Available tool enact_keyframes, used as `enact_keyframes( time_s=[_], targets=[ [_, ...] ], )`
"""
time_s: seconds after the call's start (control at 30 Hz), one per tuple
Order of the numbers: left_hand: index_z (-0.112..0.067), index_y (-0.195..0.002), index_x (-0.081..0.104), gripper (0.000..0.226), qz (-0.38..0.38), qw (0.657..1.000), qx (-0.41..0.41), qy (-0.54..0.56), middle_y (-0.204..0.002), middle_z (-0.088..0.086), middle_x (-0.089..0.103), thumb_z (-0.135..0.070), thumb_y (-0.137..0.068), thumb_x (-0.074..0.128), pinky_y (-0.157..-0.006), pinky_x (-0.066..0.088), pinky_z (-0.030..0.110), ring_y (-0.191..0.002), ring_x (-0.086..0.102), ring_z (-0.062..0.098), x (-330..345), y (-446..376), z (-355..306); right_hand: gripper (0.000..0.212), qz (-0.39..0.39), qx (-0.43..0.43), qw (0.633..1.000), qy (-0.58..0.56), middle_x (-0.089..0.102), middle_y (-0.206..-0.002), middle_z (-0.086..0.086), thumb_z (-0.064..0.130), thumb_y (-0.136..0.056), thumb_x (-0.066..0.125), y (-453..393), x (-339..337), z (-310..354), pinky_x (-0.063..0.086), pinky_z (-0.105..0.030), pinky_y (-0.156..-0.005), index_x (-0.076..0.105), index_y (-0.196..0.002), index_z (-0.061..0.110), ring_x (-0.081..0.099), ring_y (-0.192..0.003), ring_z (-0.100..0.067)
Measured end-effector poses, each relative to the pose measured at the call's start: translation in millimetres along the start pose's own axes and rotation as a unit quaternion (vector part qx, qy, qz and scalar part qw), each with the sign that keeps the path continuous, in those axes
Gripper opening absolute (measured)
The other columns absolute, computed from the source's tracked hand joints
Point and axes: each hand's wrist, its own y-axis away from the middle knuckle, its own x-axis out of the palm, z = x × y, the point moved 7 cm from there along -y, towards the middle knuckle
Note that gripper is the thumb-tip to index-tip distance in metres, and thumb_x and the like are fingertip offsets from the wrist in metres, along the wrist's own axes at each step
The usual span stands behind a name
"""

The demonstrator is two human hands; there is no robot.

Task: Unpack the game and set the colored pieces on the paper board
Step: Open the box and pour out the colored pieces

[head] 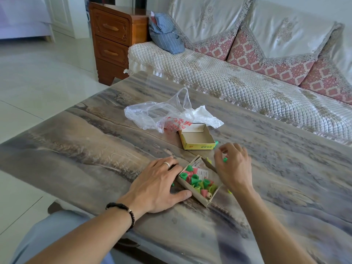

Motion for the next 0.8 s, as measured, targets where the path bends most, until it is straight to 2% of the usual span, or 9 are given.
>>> enact_keyframes(
  time_s=[0.1, 0.17, 0.23, 0.4, 0.5, 0.57, 0.7, 0.8],
  targets=[
    [-0.027, -0.136, 0.043, 0.071, -0.002, 1.0, 0.003, -0.001, -0.145, -0.007, 0.036, -0.074, -0.083, 0.039, -0.112, 0.02, 0.028, -0.136, 0.026, 0.013, 1, 0, 0, 0.026, 0.088, -0.109, 0.989, -0.036, 0.062, -0.086, 0.005, 0.04, -0.092, 0.05, 21, 6, 41, 0.044, -0.031, -0.06, 0.064, -0.093, 0.018, 0.057, -0.073, -0.014],
    [-0.026, -0.131, 0.046, 0.067, -0.01, 1.0, 0.004, -0.001, -0.143, -0.006, 0.039, -0.073, -0.083, 0.04, -0.112, 0.022, 0.028, -0.136, 0.029, 0.014, 1, 0, -1, 0.033, 0.155, -0.153, 0.976, -0.001, 0.062, -0.091, 0.006, 0.049, -0.092, 0.044, 36, 17, 58, 0.049, -0.035, -0.066, 0.061, -0.102, 0.023, 0.059, -0.08, -0.015],
    [-0.027, -0.127, 0.048, 0.064, -0.017, 1.0, 0.005, -0.001, -0.141, -0.007, 0.041, -0.073, -0.082, 0.041, -0.111, 0.024, 0.028, -0.134, 0.031, 0.014, 0, 0, -1, 0.034, 0.157, -0.168, 0.973, 0.021, 0.061, -0.095, 0.006, 0.05, -0.094, 0.042, 45, 23, 63, 0.05, -0.036, -0.067, 0.057, -0.11, 0.025, 0.059, -0.086, -0.016],
    [-0.03, -0.129, 0.045, 0.064, -0.013, 1.0, 0.004, -0.002, -0.14, -0.009, 0.039, -0.073, -0.082, 0.042, -0.111, 0.023, 0.027, -0.133, 0.03, 0.012, 1, 0, -1, 0.019, 0.134, -0.148, 0.98, -0.026, 0.067, -0.089, 0.004, 0.035, -0.095, 0.048, 46, 25, 60, 0.046, -0.035, -0.06, 0.055, -0.108, 0.024, 0.063, -0.078, -0.021],
    [-0.029, -0.13, 0.046, 0.065, -0.012, 1.0, 0.003, -0.001, -0.142, -0.008, 0.039, -0.072, -0.082, 0.042, -0.111, 0.021, 0.026, -0.134, 0.029, 0.013, 1, 1, -1, 0.008, 0.128, -0.133, 0.981, -0.055, 0.065, -0.074, 0.0, 0.027, -0.092, 0.054, 44, 24, 59, 0.044, -0.036, -0.057, 0.057, -0.093, 0.02, 0.06, -0.068, -0.023],
    [-0.028, -0.129, 0.048, 0.064, -0.016, 1.0, 0.006, -0.002, -0.141, -0.008, 0.04, -0.072, -0.082, 0.043, -0.11, 0.02, 0.026, -0.135, 0.029, 0.013, 0, 0, -1, 0.011, 0.132, -0.129, 0.981, -0.06, 0.064, -0.069, -0.002, 0.026, -0.091, 0.056, 42, 26, 58, 0.043, -0.035, -0.057, 0.058, -0.086, 0.017, 0.056, -0.063, -0.022],
    [-0.026, -0.125, 0.052, 0.063, -0.021, 1.0, 0.008, 0.002, -0.138, -0.006, 0.045, -0.071, -0.081, 0.042, -0.11, 0.023, 0.027, -0.134, 0.032, 0.014, -1, 0, -2, 0.009, 0.152, -0.135, 0.976, -0.073, 0.059, -0.06, 0.002, 0.022, -0.091, 0.059, 38, 29, 57, 0.038, -0.029, -0.052, 0.06, -0.084, 0.017, 0.046, -0.051, -0.013],
    [-0.027, -0.129, 0.048, 0.064, -0.015, 1.0, 0.009, 0.001, -0.141, -0.008, 0.041, -0.072, -0.083, 0.041, -0.111, 0.019, 0.026, -0.137, 0.028, 0.012, -1, 1, -1, 0.012, 0.151, -0.081, 0.977, -0.131, 0.051, -0.051, 0.009, 0.021, -0.091, 0.061, 27, 21, 52, 0.034, -0.016, -0.046, 0.061, -0.079, 0.018, 0.044, -0.044, -0.007]
  ],
)
